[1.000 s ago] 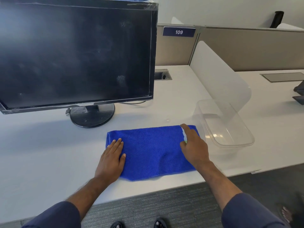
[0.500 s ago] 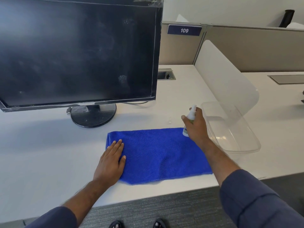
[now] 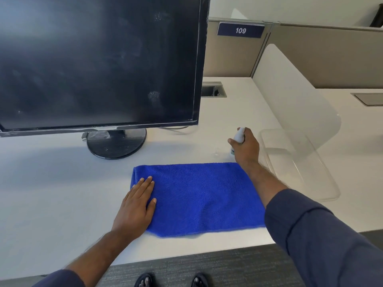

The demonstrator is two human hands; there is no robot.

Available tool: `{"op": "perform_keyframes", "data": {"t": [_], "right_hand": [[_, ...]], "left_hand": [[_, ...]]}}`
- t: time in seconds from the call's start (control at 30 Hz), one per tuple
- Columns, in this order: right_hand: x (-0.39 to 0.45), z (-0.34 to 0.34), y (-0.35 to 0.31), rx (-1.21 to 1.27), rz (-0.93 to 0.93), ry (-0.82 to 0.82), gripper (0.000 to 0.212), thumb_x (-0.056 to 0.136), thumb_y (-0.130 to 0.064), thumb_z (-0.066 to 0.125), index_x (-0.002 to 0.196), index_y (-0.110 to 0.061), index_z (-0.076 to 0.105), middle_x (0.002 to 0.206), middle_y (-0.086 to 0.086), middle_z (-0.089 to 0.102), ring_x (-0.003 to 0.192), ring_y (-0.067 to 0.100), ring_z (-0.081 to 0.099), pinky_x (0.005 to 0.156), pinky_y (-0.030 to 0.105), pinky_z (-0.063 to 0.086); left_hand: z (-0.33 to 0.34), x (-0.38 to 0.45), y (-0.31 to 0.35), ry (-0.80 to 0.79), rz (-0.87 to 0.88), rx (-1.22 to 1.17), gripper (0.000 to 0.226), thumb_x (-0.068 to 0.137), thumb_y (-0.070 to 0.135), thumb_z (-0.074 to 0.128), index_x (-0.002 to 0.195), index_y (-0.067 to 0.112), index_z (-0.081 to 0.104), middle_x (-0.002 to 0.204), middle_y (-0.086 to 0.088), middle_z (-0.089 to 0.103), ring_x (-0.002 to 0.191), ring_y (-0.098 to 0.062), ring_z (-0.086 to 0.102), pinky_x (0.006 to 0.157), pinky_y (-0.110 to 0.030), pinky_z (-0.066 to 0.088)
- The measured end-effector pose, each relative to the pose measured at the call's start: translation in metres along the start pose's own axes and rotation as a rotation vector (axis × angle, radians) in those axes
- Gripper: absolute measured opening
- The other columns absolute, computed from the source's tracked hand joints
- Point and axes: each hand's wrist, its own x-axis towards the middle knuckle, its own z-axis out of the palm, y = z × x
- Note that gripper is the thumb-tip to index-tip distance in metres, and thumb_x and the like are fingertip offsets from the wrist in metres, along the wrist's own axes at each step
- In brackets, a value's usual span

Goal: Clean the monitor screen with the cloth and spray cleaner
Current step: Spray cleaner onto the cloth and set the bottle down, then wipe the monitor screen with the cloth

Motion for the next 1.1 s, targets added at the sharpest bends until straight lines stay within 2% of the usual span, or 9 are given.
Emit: {"op": "perform_keyframes", "data": {"t": [0.1,0.23,0.33,0.5,0.67,0.8,0.93,1.0,1.1], "right_hand": [[0.005,0.007,0.002,0.007,0.016,0.007,0.040,0.085,-0.016,0.074,0.121,-0.010,0.057,0.110,0.005,0.066,0.099,0.027,0.063,0.086,0.044,0.056],[0.007,0.011,0.006,-0.014,-0.014,-0.002,0.040,0.084,-0.019,0.076,0.118,-0.007,0.058,0.110,0.006,0.067,0.097,0.023,0.060,0.081,0.032,0.050],[0.007,0.009,0.009,-0.008,-0.007,-0.002,0.039,0.084,-0.019,0.076,0.116,-0.006,0.058,0.106,0.004,0.065,0.093,0.022,0.059,0.079,0.034,0.051],[0.003,0.007,0.012,-0.021,-0.008,0.003,0.036,0.083,-0.022,0.077,0.109,-0.007,0.058,0.099,-0.002,0.062,0.088,0.018,0.056,0.077,0.031,0.048],[-0.003,0.005,0.015,-0.026,-0.005,-0.033,0.033,0.082,-0.024,0.078,0.107,-0.010,0.061,0.095,-0.005,0.063,0.087,0.016,0.056,0.070,0.018,0.041],[-0.014,0.002,0.014,-0.055,0.028,-0.063,0.055,0.081,-0.027,0.080,0.127,-0.011,0.055,0.110,-0.004,0.063,0.104,0.019,0.058,0.083,0.025,0.044],[-0.044,-0.002,0.011,-0.116,0.085,-0.068,0.094,0.081,-0.040,0.079,0.154,-0.014,0.025,0.150,0.005,0.046,0.137,0.023,0.043,0.105,0.027,0.034],[-0.065,-0.005,0.008,-0.129,0.092,-0.037,0.096,0.082,-0.045,0.077,0.155,-0.016,0.023,0.153,0.004,0.042,0.140,0.022,0.039,0.110,0.030,0.032],[-0.099,-0.009,0.001,-0.148,0.071,0.073,0.076,0.084,-0.045,0.074,0.145,-0.015,0.041,0.137,0.003,0.055,0.128,0.022,0.047,0.109,0.040,0.041]], "left_hand": [[-0.001,-0.001,0.001,0.001,0.000,0.001,0.057,0.104,0.040,0.033,0.157,0.023,0.020,0.162,0.015,0.011,0.147,-0.001,0.001,0.118,-0.022,-0.001],[-0.002,-0.001,0.001,-0.002,-0.004,0.004,0.057,0.104,0.043,0.030,0.156,0.022,0.020,0.161,0.014,0.012,0.148,-0.002,0.002,0.119,-0.024,0.001],[-0.002,-0.001,0.002,-0.013,0.000,0.015,0.061,0.101,0.048,0.023,0.156,0.022,0.019,0.161,0.015,0.011,0.148,-0.002,0.002,0.119,-0.023,0.000],[-0.002,-0.001,0.003,-0.023,-0.006,0.009,0.058,0.103,0.043,0.030,0.157,0.022,0.019,0.162,0.013,0.012,0.149,-0.004,0.002,0.120,-0.025,0.002],[-0.004,-0.001,0.003,-0.025,-0.002,0.009,0.061,0.102,0.047,0.025,0.157,0.021,0.019,0.162,0.012,0.012,0.150,-0.006,0.004,0.120,-0.026,0.003],[-0.006,0.000,0.007,-0.032,-0.009,0.001,0.059,0.103,0.042,0.034,0.156,0.020,0.021,0.163,0.010,0.015,0.150,-0.007,0.006,0.120,-0.026,0.004],[-0.013,0.007,0.011,-0.051,-0.048,0.030,0.058,0.100,0.040,0.045,0.153,0.019,0.033,0.162,0.007,0.024,0.150,-0.016,0.021,0.121,-0.034,0.018],[-0.019,0.014,0.015,-0.061,-0.064,0.069,0.057,0.095,0.039,0.051,0.148,0.018,0.043,0.160,0.003,0.032,0.145,-0.019,0.032,0.118,-0.038,0.026],[-0.028,0.027,0.023,-0.080,-0.046,0.123,0.057,0.088,0.042,0.060,0.140,0.022,0.052,0.156,0.001,0.036,0.141,-0.021,0.036,0.115,-0.040,0.027]]}}
